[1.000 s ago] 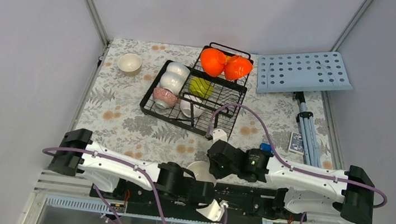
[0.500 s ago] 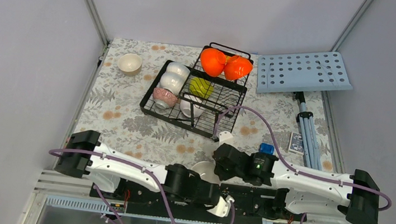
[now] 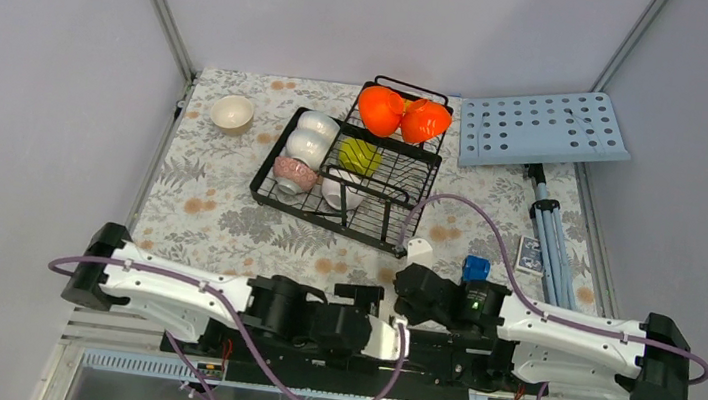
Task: Unload the bowls from the dish rack
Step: Adjust the bowl at the center of the board.
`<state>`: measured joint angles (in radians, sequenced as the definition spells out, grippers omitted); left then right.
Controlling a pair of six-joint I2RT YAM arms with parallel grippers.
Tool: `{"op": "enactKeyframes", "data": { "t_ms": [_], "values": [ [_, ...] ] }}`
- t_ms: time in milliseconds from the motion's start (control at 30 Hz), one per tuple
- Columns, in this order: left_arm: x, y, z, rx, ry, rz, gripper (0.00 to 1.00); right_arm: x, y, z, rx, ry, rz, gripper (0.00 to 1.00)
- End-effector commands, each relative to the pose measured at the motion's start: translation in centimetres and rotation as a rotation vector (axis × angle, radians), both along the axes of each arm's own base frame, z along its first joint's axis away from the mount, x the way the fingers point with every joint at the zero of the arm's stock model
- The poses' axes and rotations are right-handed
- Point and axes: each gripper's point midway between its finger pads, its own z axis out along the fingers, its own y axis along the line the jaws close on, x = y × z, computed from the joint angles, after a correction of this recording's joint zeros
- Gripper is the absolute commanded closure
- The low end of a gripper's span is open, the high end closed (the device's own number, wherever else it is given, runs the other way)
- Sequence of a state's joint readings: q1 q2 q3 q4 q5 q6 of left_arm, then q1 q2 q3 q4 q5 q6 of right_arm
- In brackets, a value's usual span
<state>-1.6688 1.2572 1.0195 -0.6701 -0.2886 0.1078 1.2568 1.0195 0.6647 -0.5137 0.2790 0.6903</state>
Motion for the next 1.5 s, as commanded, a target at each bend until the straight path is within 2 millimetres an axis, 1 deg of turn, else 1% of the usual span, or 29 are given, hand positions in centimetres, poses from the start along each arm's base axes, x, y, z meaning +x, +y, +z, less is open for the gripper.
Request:
{"op": "enactKeyframes", "data": {
  "t_ms": [0, 67, 133, 233, 367, 400, 467, 533, 633, 733, 833, 900, 1067, 1267, 1333, 1367, 1433, 1467],
  "values": [
    [2.0, -1.0, 3.9, -0.227, -0.023, 0.177, 0.01, 0.7, 0.0, 0.2, 0.051, -0.032, -0.068, 1.0],
    [3.2, -0.9, 4.9, -0.291, 0.009, 0.309, 0.01, 0.6, -0.2, -0.1, 0.06, -0.032, -0.076, 1.0],
    [4.2, -1.1, 5.8, -0.366, 0.114, 0.428, 0.01, 0.6, -0.2, -0.3, 0.082, -0.033, -0.084, 1.0],
    [5.1, -1.5, 6.6, -0.473, 0.262, 0.57, 0.01, 0.7, 0.0, -0.2, 0.125, -0.036, -0.095, 1.0],
    [5.5, -1.5, 6.3, -0.669, 0.48, 0.762, 0.01, 0.8, 0.1, -0.2, 0.157, -0.037, -0.118, 1.0],
    [5.8, -1.4, 6.0, -0.725, 0.527, 0.815, 0.01, 0.8, 0.1, -0.3, 0.161, -0.036, -0.123, 1.0],
    [6.7, -0.5, 4.9, -0.822, 0.613, 0.983, 0.01, 0.9, 0.1, -0.4, 0.175, -0.039, -0.138, 1.0],
    [7.6, 0.7, 3.3, -0.876, 0.66, 1.137, 0.01, 1.0, 0.2, -0.3, 0.19, -0.041, -0.151, 1.0],
    [8.2, 1.6, 2.0, -0.932, 0.732, 1.283, 0.01, 1.3, 0.2, -0.4, 0.202, -0.046, -0.175, 1.0],
    [8.4, 1.9, 0.5, -0.927, 0.761, 1.403, 0.01, 1.5, 0.2, -0.4, 0.204, -0.049, -0.199, 1.0],
    [8.7, 2.7, -1.2, -0.86, 0.703, 1.542, 0.01, 1.8, 0.2, -0.5, 0.201, -0.052, -0.224, 1.0],
    [8.8, 2.8, -1.8, -0.815, 0.664, 1.588, 0.01, 1.9, 0.2, -0.7, 0.19, -0.051, -0.235, 1.0],
    [8.6, 1.7, -2.2, -0.759, 0.631, 1.581, 0.02, 2.0, 0.3, -1.0, 0.162, -0.044, -0.24, 1.0],
    [8.6, 1.4, -2.6, -0.707, 0.579, 1.543, 0.1, 2.2, 0.5, -0.7, 0.154, -0.053, -0.236, 1.0],
    [8.5, 1.2, -2.8, -0.681, 0.561, 1.521, 0.15, 2.2, 0.6, -0.7, 0.152, -0.053, -0.234, 1.0],
    [8.5, 1.0, -2.8, -0.668, 0.551, 1.51, 0.22, 2.2, 0.7, -0.6, 0.152, -0.053, -0.232, 1.0],
    [8.4, 0.8, -3.1, -0.641, 0.529, 1.49, 0.33, 2.2, 0.9, -0.6, 0.154, -0.05, -0.227, 1.0],
    [8.4, 0.7, -3.2, -0.63, 0.521, 1.477, 0.36, 2.2, 1.0, -0.5, 0.157, -0.047, -0.225, 1.0]
  ]
}}
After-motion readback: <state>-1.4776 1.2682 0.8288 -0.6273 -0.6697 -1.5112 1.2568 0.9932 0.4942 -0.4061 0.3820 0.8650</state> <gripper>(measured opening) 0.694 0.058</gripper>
